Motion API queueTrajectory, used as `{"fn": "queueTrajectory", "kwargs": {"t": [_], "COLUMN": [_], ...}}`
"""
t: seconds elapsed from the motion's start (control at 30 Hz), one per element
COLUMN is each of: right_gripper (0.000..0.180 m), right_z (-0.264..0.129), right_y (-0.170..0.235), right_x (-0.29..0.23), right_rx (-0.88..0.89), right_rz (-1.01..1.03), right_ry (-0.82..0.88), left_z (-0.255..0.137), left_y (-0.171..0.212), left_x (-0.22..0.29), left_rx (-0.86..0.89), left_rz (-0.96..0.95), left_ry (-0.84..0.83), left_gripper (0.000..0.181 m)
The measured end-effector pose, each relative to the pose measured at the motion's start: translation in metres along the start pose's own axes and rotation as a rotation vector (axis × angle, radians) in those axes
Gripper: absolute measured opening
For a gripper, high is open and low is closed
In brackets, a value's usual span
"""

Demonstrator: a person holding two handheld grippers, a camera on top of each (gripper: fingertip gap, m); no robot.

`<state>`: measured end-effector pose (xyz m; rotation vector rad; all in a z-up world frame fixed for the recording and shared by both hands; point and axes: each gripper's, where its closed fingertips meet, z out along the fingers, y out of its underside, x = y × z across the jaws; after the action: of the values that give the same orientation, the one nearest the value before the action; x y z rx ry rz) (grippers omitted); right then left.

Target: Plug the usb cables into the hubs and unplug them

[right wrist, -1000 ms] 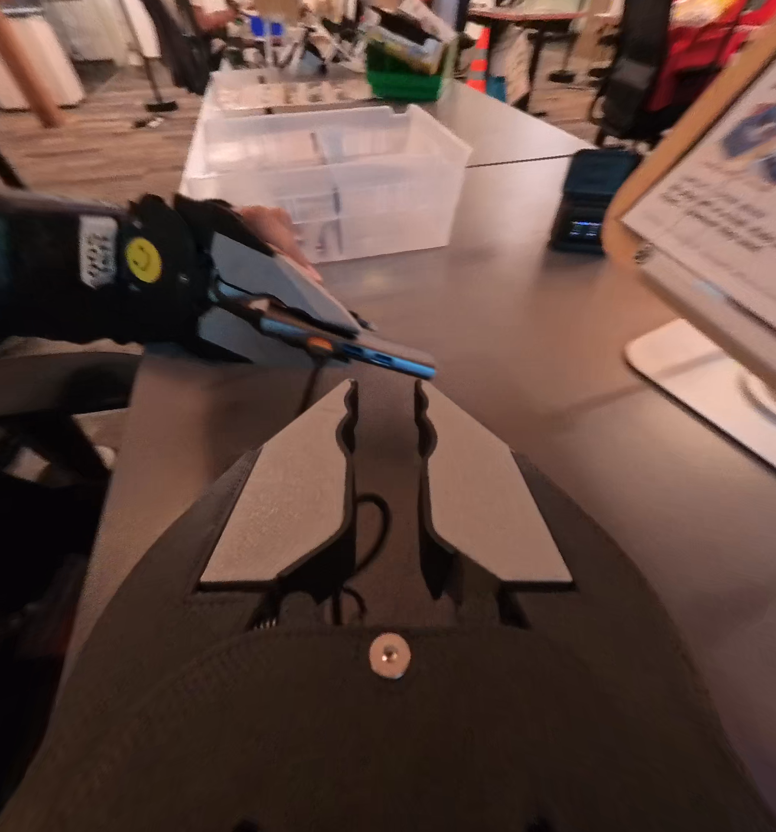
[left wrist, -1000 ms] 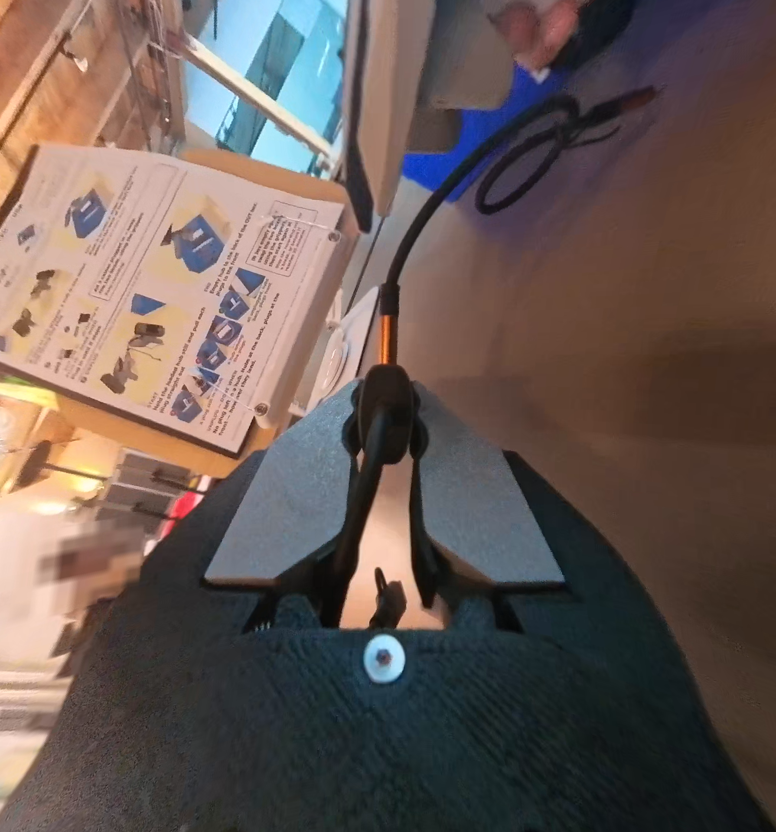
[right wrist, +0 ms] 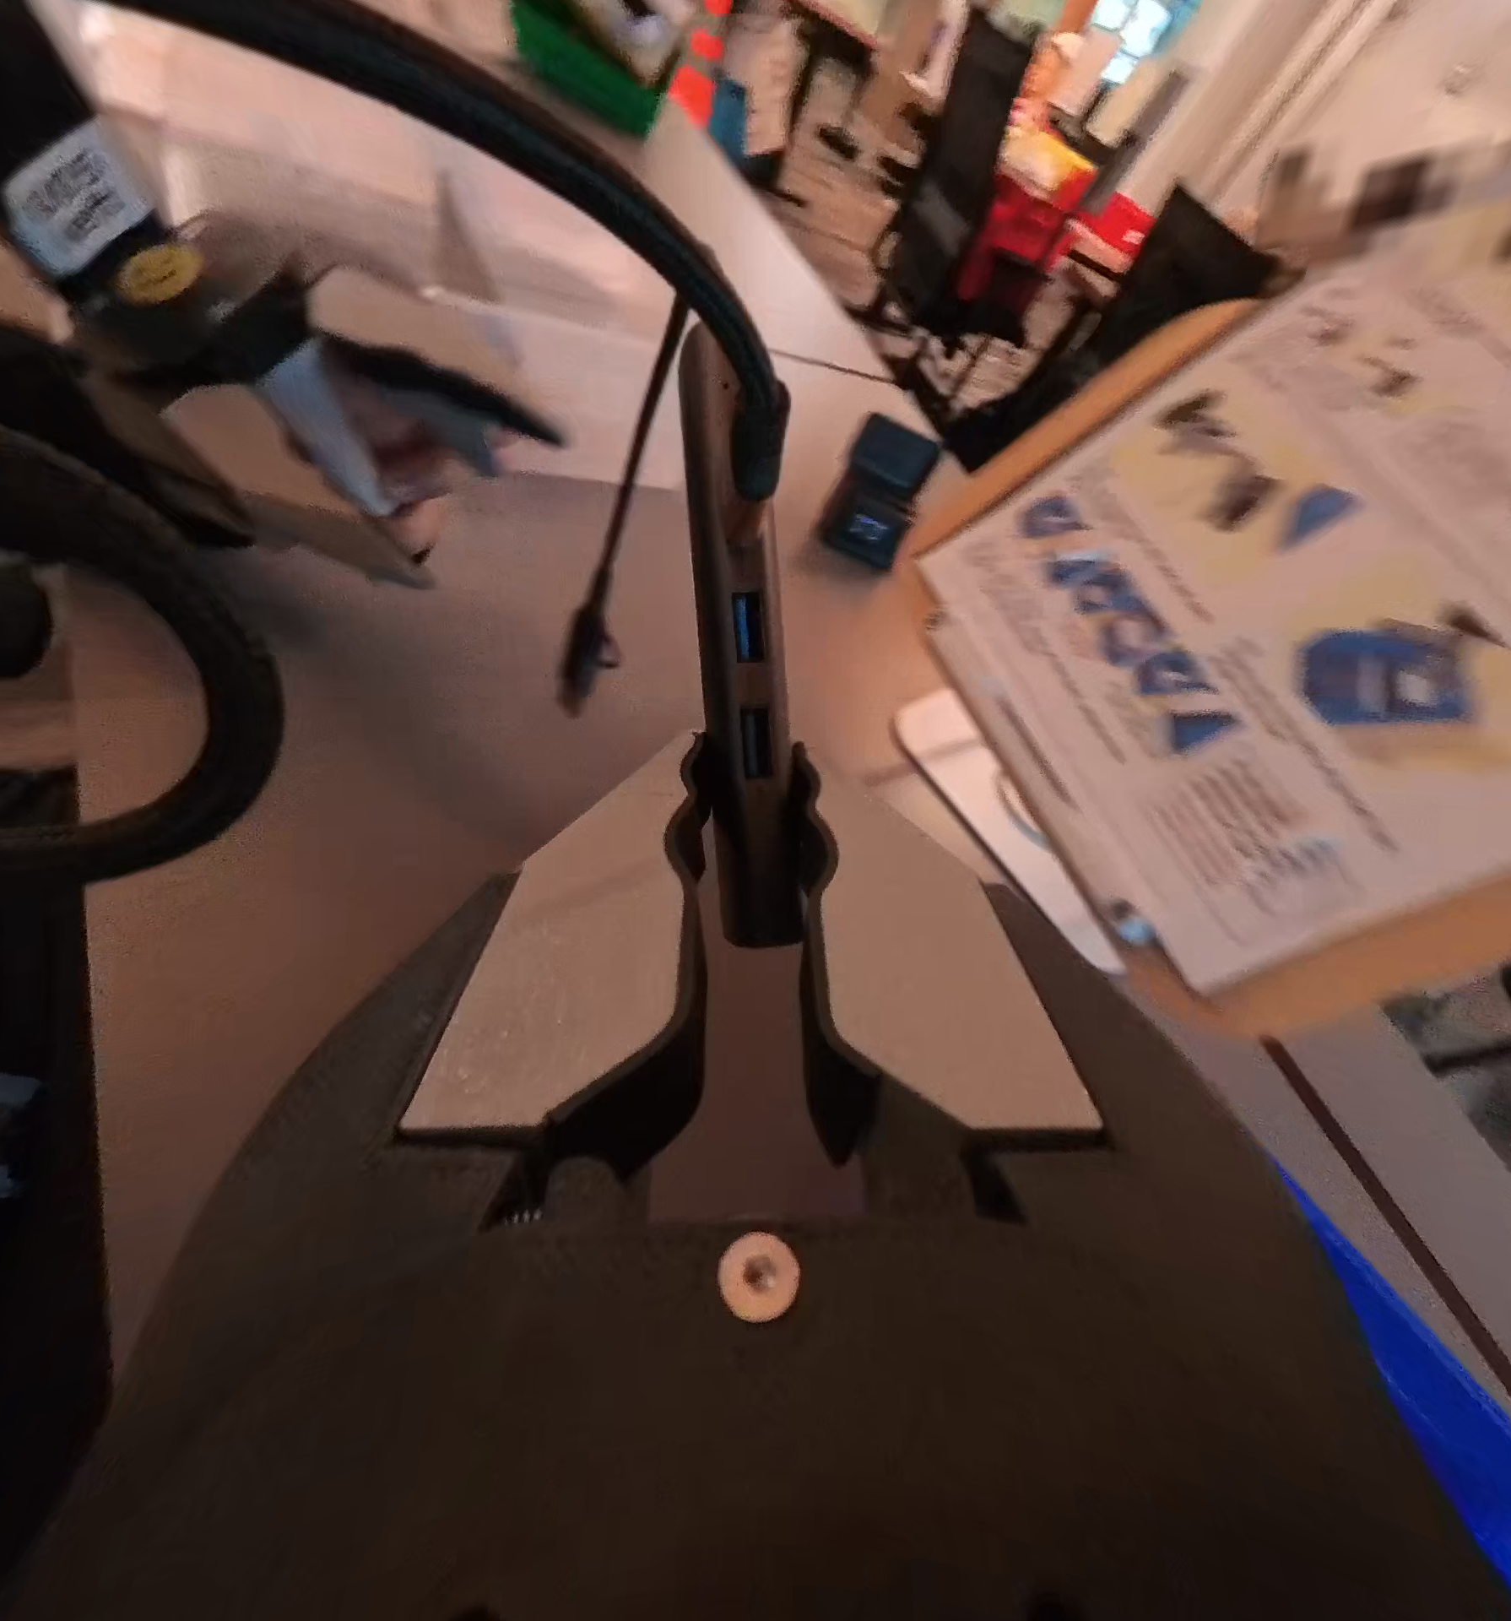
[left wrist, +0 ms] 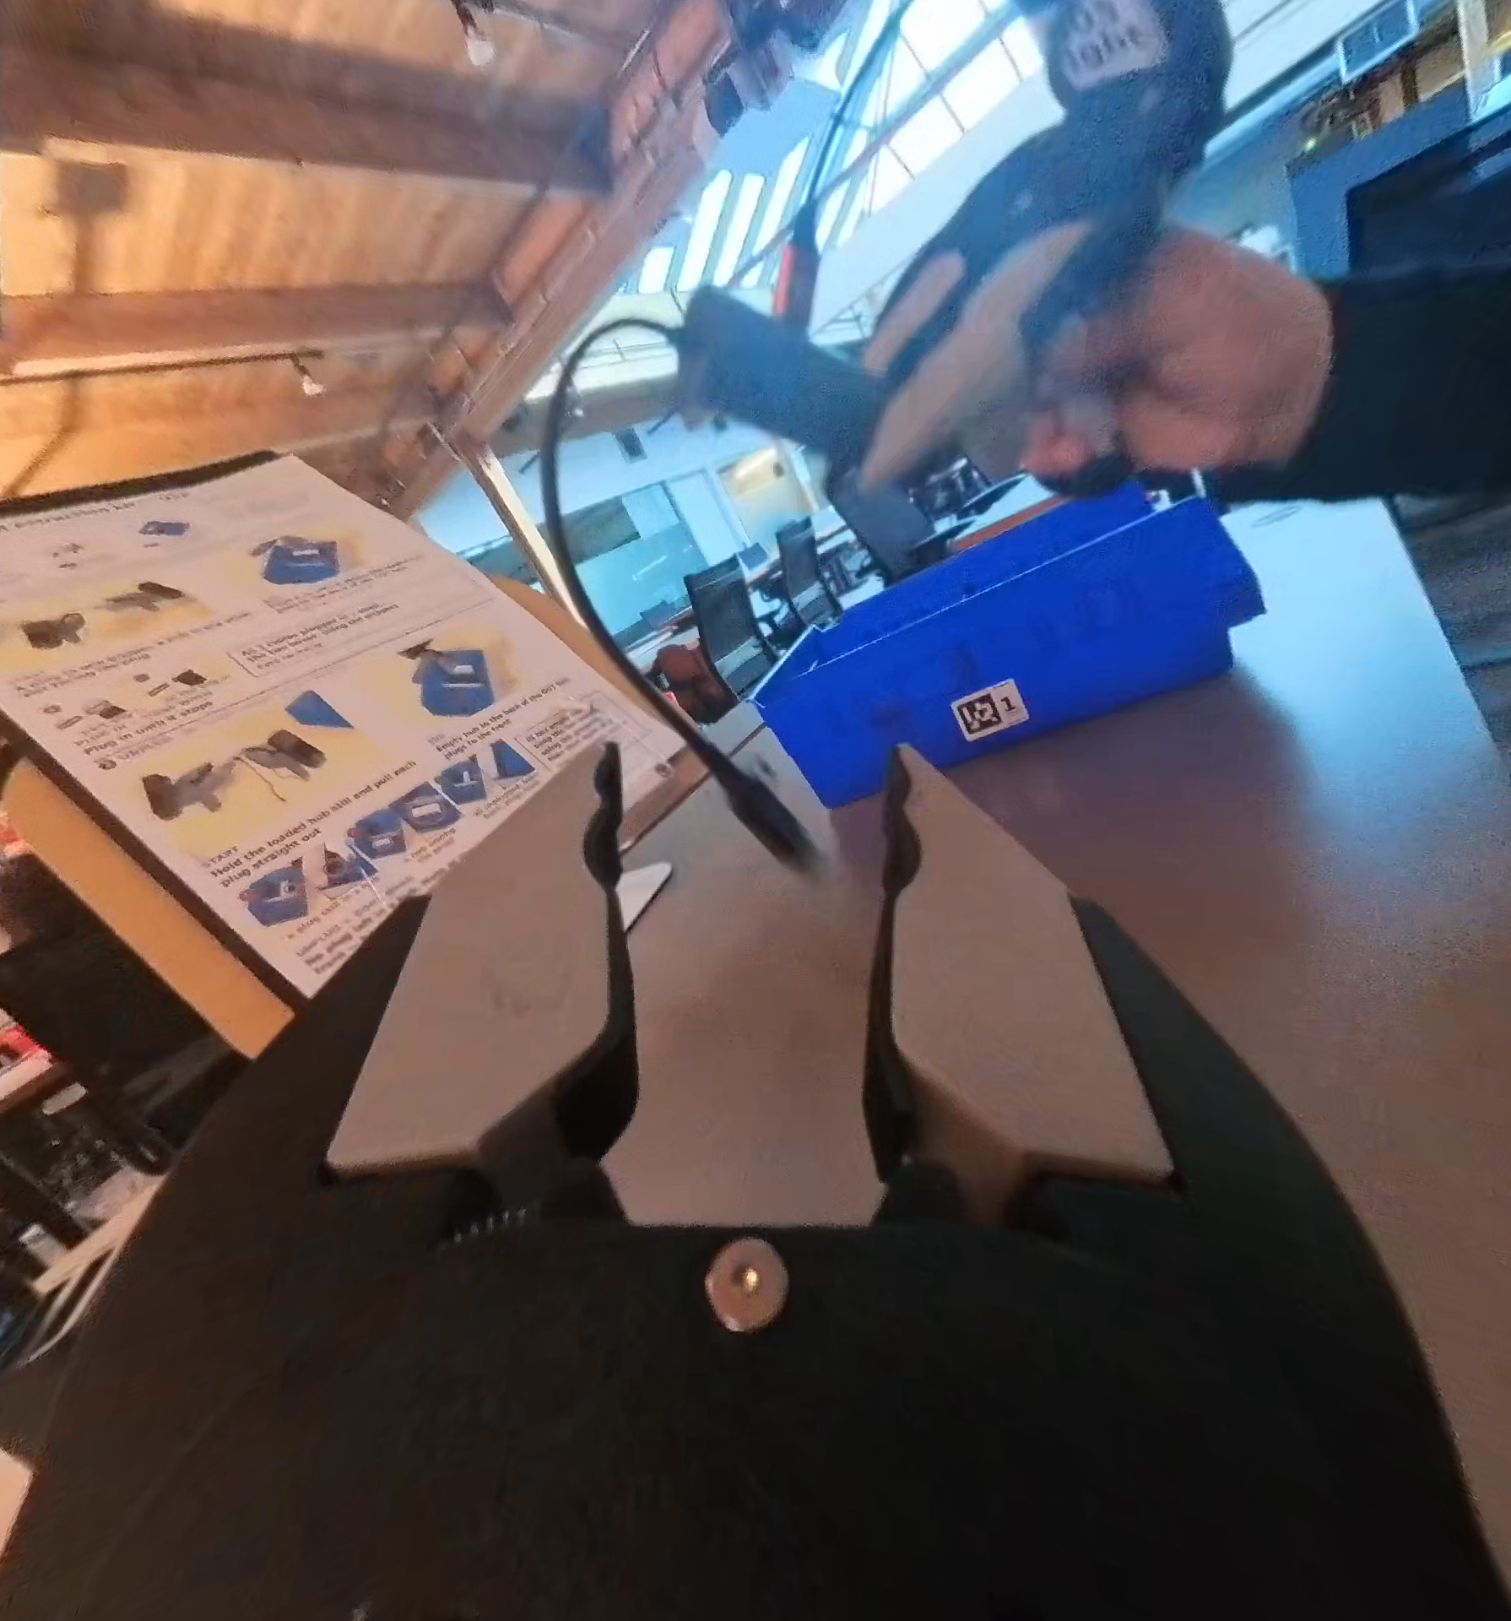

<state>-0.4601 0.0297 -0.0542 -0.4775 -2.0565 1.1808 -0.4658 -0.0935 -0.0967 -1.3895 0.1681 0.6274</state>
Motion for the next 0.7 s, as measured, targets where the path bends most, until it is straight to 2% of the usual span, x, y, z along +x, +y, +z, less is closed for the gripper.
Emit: {"fn": "queueTrajectory", "kwargs": {"t": [0.17, 0.3, 0.43, 0.53, 0.7], "right_gripper": [0.014, 0.014, 0.013, 0.015, 0.014], "right_z": [-0.083, -0.124, -0.149, -0.159, -0.114], "right_y": [-0.028, -0.008, 0.07, 0.13, 0.208], "right_x": [0.096, 0.148, 0.185, 0.2, 0.201], "right_rx": [-0.006, -0.176, -0.633, -1.011, -1.346], "right_rz": [0.236, 0.335, 0.414, 0.383, 0.279], "right_ry": [0.106, 0.096, 0.113, 0.125, 0.046], "left_z": [0.006, 0.01, 0.012, 0.014, 0.015], "left_y": [0.015, 0.027, 0.036, 0.043, 0.051], "left_x": [0.015, 0.027, 0.032, 0.034, 0.039], "left_rx": [-0.087, -0.149, -0.188, -0.213, -0.245], "left_rz": [-0.067, -0.012, 0.004, -0.028, 0.014], "left_ry": [0.088, 0.12, 0.137, 0.151, 0.167], "left_gripper": [0.059, 0.054, 0.051, 0.05, 0.046]}}
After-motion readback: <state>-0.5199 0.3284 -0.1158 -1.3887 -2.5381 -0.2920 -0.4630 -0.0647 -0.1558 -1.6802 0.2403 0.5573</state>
